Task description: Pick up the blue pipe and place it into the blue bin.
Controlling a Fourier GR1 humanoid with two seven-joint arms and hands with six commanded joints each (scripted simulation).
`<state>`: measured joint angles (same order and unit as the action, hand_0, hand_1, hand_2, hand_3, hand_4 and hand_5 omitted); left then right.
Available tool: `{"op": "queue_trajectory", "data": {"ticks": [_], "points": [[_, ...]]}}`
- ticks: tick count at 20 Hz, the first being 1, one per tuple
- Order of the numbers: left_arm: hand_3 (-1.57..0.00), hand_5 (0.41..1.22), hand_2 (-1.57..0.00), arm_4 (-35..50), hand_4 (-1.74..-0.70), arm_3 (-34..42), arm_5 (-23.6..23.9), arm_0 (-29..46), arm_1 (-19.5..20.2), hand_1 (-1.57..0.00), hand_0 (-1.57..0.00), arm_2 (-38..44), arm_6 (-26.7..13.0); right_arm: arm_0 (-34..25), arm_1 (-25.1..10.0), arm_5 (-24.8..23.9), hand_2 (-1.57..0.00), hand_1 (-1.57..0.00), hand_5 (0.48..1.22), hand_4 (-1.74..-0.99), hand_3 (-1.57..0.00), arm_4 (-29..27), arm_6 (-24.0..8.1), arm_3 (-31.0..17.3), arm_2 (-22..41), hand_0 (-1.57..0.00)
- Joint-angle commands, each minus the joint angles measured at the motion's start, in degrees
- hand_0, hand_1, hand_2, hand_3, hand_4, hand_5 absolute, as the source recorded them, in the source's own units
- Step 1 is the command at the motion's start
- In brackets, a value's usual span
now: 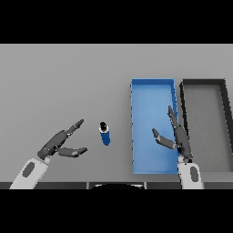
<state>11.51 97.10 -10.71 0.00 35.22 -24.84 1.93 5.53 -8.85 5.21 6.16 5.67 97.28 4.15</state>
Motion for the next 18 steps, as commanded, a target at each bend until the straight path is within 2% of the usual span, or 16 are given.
{"op": "queue_trajectory", "data": {"ticks": [1,2,9,14,18], "points": [[0.0,0.472,0.0,-0.7,-1.09,0.5,-0.3,0.2,0.1,0.0,0.0,-0.7,0.3,0.6,-0.1,0.2,0.0,0.0,0.612,-1.248,0.0,0.2,1.0,0.3,0.2,0.0],[0.0,0.463,0.0,-1.3,-1.09,-0.1,-0.4,-1.2,-0.9,0.0,0.0,-1.4,-0.5,0.6,0.8,-0.3,0.0,0.0,0.616,-1.256,0.0,0.8,0.7,0.1,0.8,0.0],[0.0,0.446,0.0,-4.6,-1.12,-4.3,-0.7,-4.5,-8.6,0.0,0.0,-6.5,-1.5,1.2,0.6,0.1,0.0,0.0,0.616,-1.271,0.0,-0.4,0.5,0.4,0.1,0.0],[0.0,0.448,0.0,-4.9,-1.12,-11.8,-1.4,-9.0,-14.8,0.0,0.0,-7.5,-2.5,2.4,0.6,0.2,0.0,0.0,0.605,-1.274,0.0,-0.7,0.0,1.8,0.1,0.0],[0.0,0.445,0.0,-8.7,-1.07,-16.1,0.3,-11.5,-17.8,0.0,0.0,-8.5,1.1,2.4,0.0,0.6,0.0,0.0,0.598,-1.267,0.0,-1.0,0.1,1.6,-0.4,0.0]]}}
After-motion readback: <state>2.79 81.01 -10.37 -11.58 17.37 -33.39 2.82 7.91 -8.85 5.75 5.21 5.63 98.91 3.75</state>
